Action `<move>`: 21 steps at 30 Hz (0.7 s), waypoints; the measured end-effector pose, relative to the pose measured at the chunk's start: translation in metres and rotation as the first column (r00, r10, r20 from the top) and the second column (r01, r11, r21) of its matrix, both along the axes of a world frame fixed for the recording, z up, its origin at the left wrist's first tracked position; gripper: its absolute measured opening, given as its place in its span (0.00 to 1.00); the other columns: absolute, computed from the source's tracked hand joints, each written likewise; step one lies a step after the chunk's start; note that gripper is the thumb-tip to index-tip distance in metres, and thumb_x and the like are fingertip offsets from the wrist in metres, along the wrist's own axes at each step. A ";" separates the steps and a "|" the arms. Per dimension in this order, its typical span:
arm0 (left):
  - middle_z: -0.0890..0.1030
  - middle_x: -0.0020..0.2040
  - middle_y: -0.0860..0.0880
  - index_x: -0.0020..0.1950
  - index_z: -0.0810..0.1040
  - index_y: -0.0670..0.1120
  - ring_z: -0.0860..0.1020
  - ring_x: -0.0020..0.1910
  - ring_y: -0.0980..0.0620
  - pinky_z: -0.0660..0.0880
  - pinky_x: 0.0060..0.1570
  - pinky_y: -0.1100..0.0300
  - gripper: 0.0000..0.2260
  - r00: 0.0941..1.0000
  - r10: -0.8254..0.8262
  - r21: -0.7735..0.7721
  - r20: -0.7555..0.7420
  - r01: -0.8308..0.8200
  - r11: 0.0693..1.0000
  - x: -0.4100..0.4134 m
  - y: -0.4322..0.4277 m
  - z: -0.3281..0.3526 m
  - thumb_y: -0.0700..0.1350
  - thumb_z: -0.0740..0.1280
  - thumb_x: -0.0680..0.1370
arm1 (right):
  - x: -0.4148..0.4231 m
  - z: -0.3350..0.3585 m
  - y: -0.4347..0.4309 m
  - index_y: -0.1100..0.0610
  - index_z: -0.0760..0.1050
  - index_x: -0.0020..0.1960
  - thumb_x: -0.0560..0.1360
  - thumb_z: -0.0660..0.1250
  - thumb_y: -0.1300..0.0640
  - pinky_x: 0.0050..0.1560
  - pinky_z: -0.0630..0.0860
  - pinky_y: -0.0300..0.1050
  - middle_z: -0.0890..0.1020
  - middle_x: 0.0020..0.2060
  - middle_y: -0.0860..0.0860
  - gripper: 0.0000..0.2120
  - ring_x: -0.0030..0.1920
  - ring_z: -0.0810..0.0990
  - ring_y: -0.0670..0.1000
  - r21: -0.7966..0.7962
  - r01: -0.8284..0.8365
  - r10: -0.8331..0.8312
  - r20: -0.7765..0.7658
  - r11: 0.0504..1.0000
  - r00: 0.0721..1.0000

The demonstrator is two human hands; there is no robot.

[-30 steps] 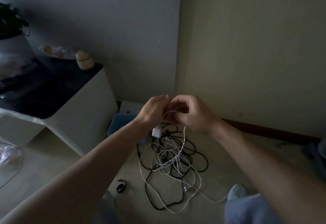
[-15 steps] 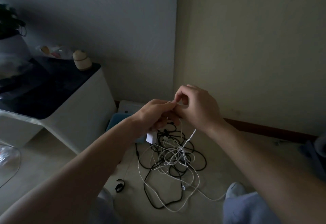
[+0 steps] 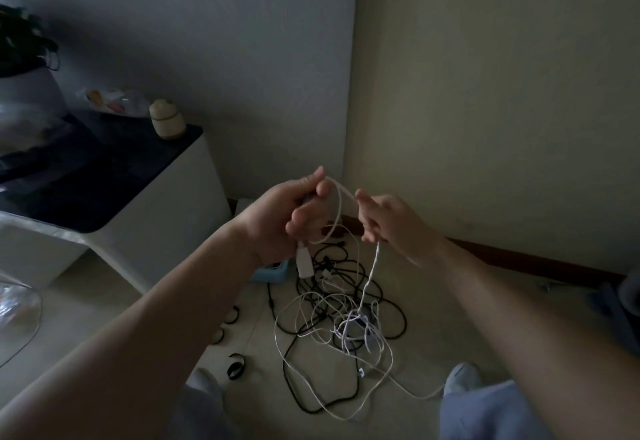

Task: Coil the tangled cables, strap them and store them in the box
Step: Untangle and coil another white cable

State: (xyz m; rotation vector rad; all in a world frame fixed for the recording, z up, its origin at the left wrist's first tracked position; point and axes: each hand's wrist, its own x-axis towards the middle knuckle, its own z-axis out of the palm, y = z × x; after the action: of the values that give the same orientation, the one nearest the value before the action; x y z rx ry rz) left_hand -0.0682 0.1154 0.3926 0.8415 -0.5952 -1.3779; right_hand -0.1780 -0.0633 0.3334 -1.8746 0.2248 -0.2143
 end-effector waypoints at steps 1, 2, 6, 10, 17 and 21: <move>0.69 0.22 0.54 0.39 0.71 0.48 0.65 0.20 0.59 0.68 0.22 0.68 0.15 0.996 0.059 -0.016 -0.072 -0.060 0.998 0.001 0.000 0.002 0.52 0.55 0.82 | -0.002 -0.007 -0.002 0.52 0.68 0.31 0.81 0.53 0.36 0.40 0.72 0.47 0.70 0.24 0.46 0.26 0.28 0.72 0.50 0.018 -0.016 0.017 -0.076 1.000 0.997; 0.72 0.24 0.54 0.38 0.74 0.48 0.71 0.23 0.59 0.73 0.27 0.67 0.16 0.981 0.123 -0.027 -0.148 -0.128 0.991 0.004 0.000 0.004 0.52 0.56 0.81 | -0.003 -0.013 -0.003 0.53 0.69 0.33 0.82 0.51 0.39 0.42 0.71 0.46 0.71 0.25 0.46 0.25 0.30 0.75 0.50 0.042 -0.029 0.035 -0.148 0.999 0.988; 0.83 0.33 0.49 0.42 0.81 0.45 0.86 0.44 0.51 0.82 0.47 0.56 0.18 0.867 0.450 -0.036 -0.213 -0.467 0.884 0.017 0.002 0.003 0.49 0.57 0.84 | -0.002 -0.030 0.011 0.57 0.68 0.39 0.87 0.49 0.49 0.39 0.70 0.46 0.70 0.24 0.47 0.21 0.31 0.80 0.53 0.116 -0.045 0.081 -0.327 0.992 0.941; 0.86 0.45 0.42 0.51 0.78 0.41 0.85 0.50 0.43 0.82 0.48 0.54 0.17 0.775 0.606 -0.012 -0.180 -0.618 0.786 0.026 0.004 0.000 0.48 0.54 0.86 | 0.002 -0.027 0.030 0.53 0.73 0.45 0.84 0.56 0.53 0.29 0.69 0.43 0.69 0.25 0.44 0.11 0.23 0.67 0.45 0.045 0.038 -0.027 -0.221 0.998 0.975; 0.83 0.59 0.43 0.54 0.79 0.42 0.82 0.59 0.46 0.76 0.59 0.48 0.13 0.542 0.608 -0.035 0.580 -0.729 0.684 0.021 -0.001 -0.010 0.43 0.55 0.86 | 0.003 0.002 0.058 0.35 0.82 0.44 0.75 0.68 0.46 0.48 0.78 0.40 0.86 0.45 0.39 0.06 0.47 0.83 0.41 -0.096 0.033 -0.032 0.009 0.995 0.999; 0.82 0.47 0.42 0.47 0.76 0.41 0.81 0.44 0.49 0.75 0.41 0.60 0.15 0.587 0.412 0.024 0.697 -0.594 0.804 0.001 -0.012 -0.019 0.40 0.52 0.87 | 0.004 0.018 0.057 0.43 0.85 0.49 0.76 0.68 0.49 0.51 0.79 0.47 0.87 0.44 0.45 0.07 0.48 0.85 0.48 -0.141 0.060 -0.044 0.118 0.988 0.992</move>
State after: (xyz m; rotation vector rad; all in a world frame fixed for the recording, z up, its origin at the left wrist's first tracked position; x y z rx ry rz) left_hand -0.0676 0.1032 0.3739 1.6179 -0.6424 -0.5809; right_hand -0.1740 -0.0063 0.3510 -1.9937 0.1840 -0.3817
